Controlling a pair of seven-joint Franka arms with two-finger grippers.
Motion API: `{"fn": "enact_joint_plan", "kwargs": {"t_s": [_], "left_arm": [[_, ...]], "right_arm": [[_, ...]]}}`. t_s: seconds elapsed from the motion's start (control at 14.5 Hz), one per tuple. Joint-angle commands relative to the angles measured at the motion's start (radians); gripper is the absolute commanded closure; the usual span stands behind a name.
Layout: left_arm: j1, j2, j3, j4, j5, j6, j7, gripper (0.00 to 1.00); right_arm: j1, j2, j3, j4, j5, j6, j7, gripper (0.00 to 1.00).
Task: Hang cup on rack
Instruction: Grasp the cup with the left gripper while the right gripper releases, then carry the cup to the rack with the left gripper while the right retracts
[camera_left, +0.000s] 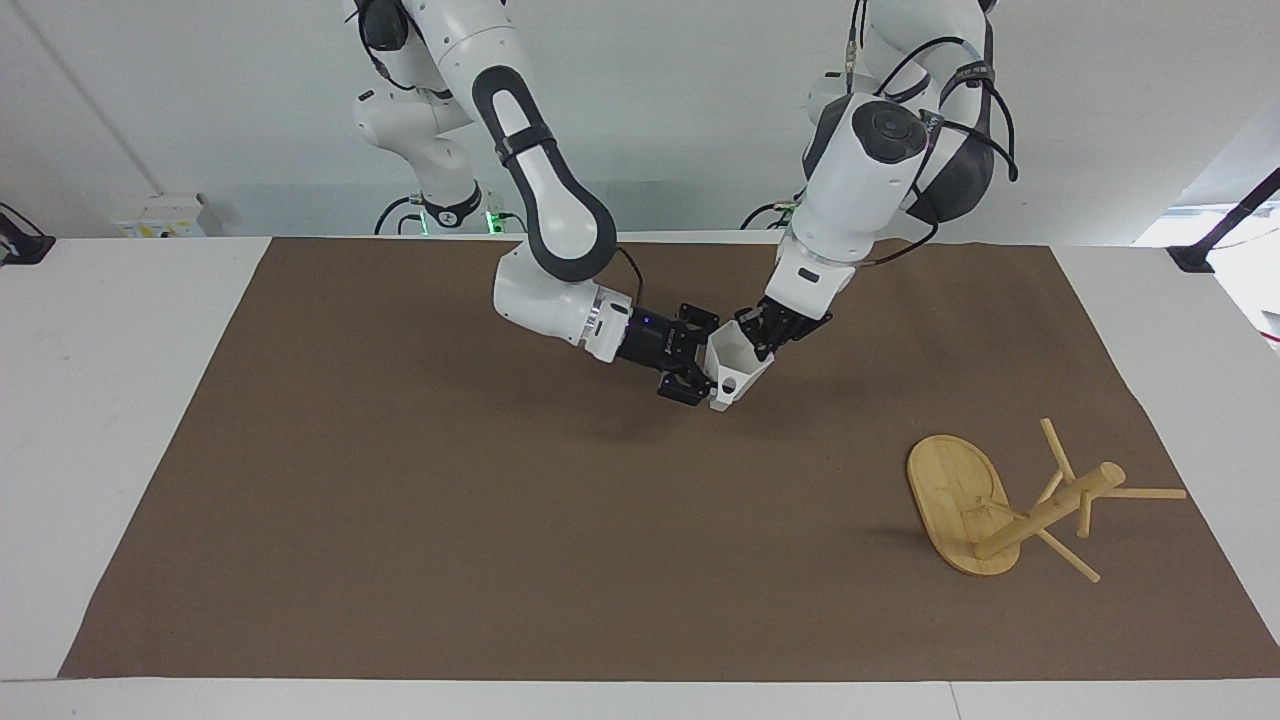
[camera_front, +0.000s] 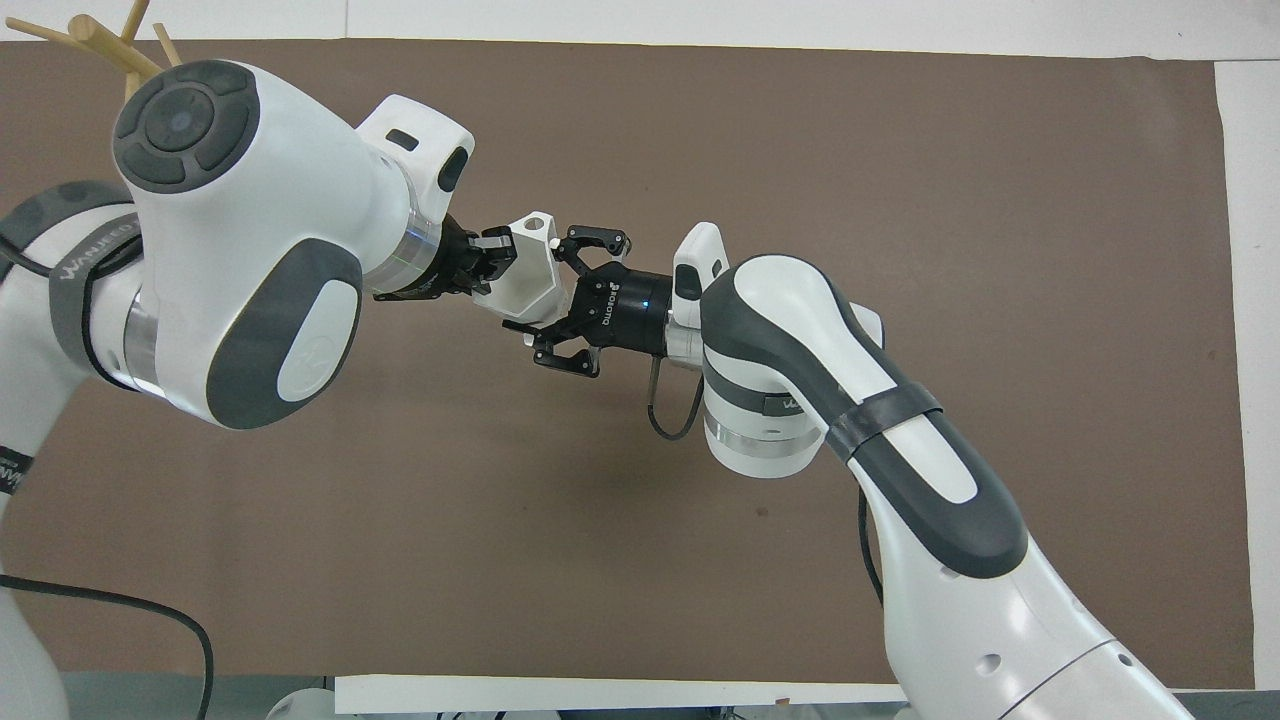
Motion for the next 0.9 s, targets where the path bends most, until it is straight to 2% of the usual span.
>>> {"fn": "enact_joint_plan", "kwargs": {"t_s": [0.0,0.07,0.14,0.21,0.62,0.76,0.83], "left_arm": [[-0.013,-0.014,0.013,-0.026,-0.013,0.033,-0.052,1.00],[-0.013,-0.014,0.013,-0.026,-0.013,0.033,-0.052,1.00],[-0.013,-0.014,0.013,-0.026,-0.013,0.033,-0.052,1.00],[-0.013,-0.014,0.013,-0.026,-0.013,0.033,-0.052,1.00],[-0.013,-0.019,0.017,-0.043,-0.013,0.042,-0.100,1.00],[0.001,-0.022,0.018,-0.056,-0.013,0.085,-0.108,1.00],[0.011,-0.029,0.023,-0.074,-0.013,0.123,-0.118,1.00]], "right_arm": [[-0.003,-0.002,0.002,0.008,0.019,0.010,-0.007,0.45],[-0.003,-0.002,0.002,0.008,0.017,0.010,-0.007,0.43],[-0.005,-0.002,0.002,0.008,0.018,0.010,-0.004,0.25],[-0.009,-0.002,0.002,0.008,0.019,0.007,0.002,0.01],[-0.072,-0.032,-0.001,0.017,-0.029,-0.011,0.088,0.00],[-0.127,-0.055,-0.003,0.018,-0.142,-0.066,0.131,0.00],[-0.180,-0.060,-0.003,0.024,-0.232,-0.139,0.156,0.00]]}}
